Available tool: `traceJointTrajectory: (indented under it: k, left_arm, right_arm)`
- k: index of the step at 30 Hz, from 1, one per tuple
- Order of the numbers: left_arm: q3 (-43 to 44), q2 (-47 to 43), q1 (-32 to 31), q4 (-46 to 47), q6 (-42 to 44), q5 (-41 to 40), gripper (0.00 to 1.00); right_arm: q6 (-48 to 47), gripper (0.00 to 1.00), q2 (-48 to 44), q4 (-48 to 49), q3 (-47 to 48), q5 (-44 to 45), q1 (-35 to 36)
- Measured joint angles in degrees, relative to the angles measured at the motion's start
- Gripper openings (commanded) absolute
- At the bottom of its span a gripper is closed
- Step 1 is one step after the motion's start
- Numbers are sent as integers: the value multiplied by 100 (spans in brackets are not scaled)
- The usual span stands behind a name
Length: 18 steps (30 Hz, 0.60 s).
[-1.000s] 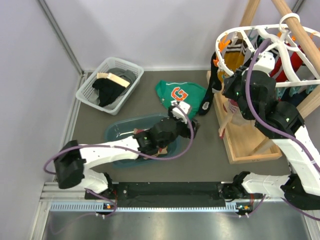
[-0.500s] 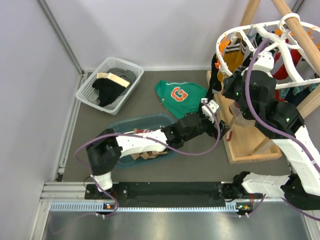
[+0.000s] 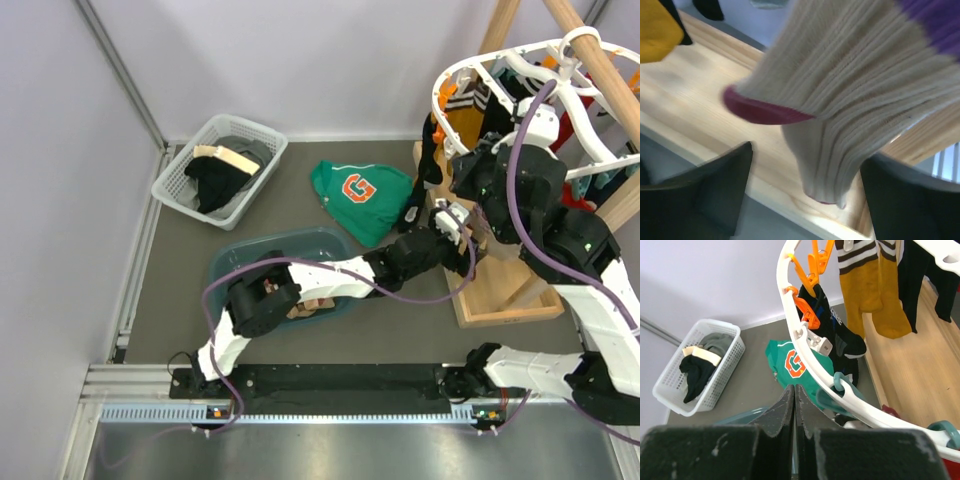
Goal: Remove the socks clipped to the hanger
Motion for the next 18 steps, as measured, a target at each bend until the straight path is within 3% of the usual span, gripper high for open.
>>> traceJointTrajectory:
  k: [1,2,6,11,18]
  left_arm:
    - [94,101,-13,0,-42,-9,54]
    - [155,173,-28,0,-68,-26,27]
    - [173,216,-81,-42,-61,-83,0]
    - [-286,-125,-129,-66,26,-280,0]
    - [-990,-966,-133,-166,197,-614,0]
  right_arm:
    - [0,0,-15,-2,0,0,0]
    - [0,1,-26,-7,0,0,0]
    - [-44,9,-55,-63,4,-24,0]
    - [-107,28,-90,-350,142,-201,0]
    - [-170,41,-337,-898,614,-424,0]
